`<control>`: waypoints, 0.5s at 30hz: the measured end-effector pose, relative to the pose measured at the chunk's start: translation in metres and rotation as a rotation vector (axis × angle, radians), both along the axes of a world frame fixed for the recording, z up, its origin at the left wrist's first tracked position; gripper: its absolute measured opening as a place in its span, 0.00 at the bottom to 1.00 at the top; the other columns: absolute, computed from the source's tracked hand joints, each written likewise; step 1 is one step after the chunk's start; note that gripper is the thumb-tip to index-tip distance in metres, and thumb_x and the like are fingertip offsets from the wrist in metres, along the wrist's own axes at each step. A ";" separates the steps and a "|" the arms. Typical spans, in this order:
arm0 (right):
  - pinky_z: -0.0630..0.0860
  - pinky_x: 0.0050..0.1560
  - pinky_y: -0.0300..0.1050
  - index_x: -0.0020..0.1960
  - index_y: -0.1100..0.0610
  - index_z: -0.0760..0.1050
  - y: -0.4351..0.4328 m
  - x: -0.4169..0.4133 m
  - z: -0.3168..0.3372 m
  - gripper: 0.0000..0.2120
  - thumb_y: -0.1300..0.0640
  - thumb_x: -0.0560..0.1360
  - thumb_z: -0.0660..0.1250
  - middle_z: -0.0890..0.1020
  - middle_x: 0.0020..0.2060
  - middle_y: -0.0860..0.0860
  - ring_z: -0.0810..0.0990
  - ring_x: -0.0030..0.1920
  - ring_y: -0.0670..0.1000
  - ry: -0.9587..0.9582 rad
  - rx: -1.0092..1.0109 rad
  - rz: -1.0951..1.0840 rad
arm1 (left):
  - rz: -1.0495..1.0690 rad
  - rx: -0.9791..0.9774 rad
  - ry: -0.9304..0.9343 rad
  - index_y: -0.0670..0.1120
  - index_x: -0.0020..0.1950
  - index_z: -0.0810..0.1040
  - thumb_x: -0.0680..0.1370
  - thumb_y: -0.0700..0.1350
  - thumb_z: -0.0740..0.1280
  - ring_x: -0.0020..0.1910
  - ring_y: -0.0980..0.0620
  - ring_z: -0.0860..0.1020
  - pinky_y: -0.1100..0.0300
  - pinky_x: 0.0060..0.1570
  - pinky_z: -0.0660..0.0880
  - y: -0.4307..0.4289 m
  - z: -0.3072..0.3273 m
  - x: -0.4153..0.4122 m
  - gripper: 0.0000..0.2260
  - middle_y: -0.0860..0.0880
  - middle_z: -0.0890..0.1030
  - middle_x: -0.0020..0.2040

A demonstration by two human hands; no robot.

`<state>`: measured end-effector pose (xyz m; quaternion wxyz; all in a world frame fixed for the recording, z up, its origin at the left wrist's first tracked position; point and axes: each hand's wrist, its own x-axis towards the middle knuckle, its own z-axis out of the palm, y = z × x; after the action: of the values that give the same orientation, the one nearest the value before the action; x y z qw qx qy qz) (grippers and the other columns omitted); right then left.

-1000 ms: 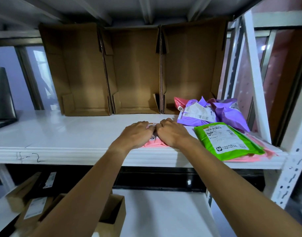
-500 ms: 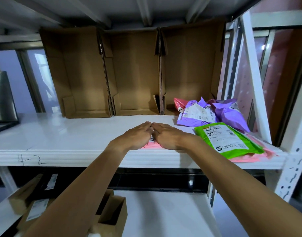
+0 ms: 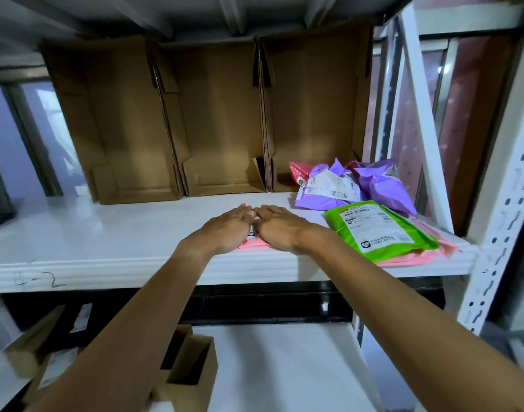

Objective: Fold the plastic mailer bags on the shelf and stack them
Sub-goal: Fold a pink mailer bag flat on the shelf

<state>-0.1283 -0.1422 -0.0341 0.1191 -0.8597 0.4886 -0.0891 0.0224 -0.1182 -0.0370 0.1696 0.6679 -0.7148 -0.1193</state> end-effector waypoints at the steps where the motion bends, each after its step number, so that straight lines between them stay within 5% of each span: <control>1: 0.56 0.77 0.58 0.80 0.54 0.56 0.003 0.000 0.000 0.32 0.44 0.78 0.45 0.57 0.79 0.55 0.54 0.79 0.56 0.012 -0.029 0.003 | 0.020 -0.007 0.029 0.52 0.81 0.59 0.87 0.55 0.44 0.77 0.48 0.62 0.53 0.74 0.58 -0.001 0.000 0.000 0.23 0.49 0.61 0.81; 4: 0.66 0.70 0.56 0.69 0.63 0.69 0.001 -0.001 0.000 0.22 0.52 0.83 0.50 0.71 0.69 0.61 0.68 0.71 0.61 -0.101 -0.032 -0.083 | 0.104 -0.077 0.245 0.55 0.72 0.74 0.84 0.62 0.43 0.63 0.46 0.76 0.52 0.63 0.68 -0.005 0.003 0.007 0.28 0.44 0.77 0.69; 9: 0.59 0.74 0.48 0.76 0.54 0.65 0.006 -0.009 0.005 0.23 0.50 0.84 0.49 0.64 0.77 0.50 0.62 0.76 0.53 -0.372 -0.069 -0.069 | 0.075 -0.189 0.214 0.58 0.76 0.68 0.83 0.57 0.45 0.74 0.45 0.67 0.50 0.74 0.63 -0.006 0.006 0.013 0.24 0.48 0.67 0.78; 15: 0.62 0.71 0.47 0.76 0.52 0.66 0.007 -0.011 0.005 0.22 0.54 0.83 0.51 0.67 0.76 0.51 0.65 0.74 0.54 -0.433 -0.048 -0.084 | 0.110 -0.129 0.278 0.52 0.70 0.76 0.86 0.55 0.47 0.60 0.48 0.75 0.56 0.60 0.67 -0.003 0.008 0.010 0.22 0.44 0.76 0.68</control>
<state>-0.1389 -0.1356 -0.0290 0.1970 -0.8020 0.4848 -0.2879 0.0326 -0.1210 -0.0286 0.3155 0.6707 -0.6532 -0.1550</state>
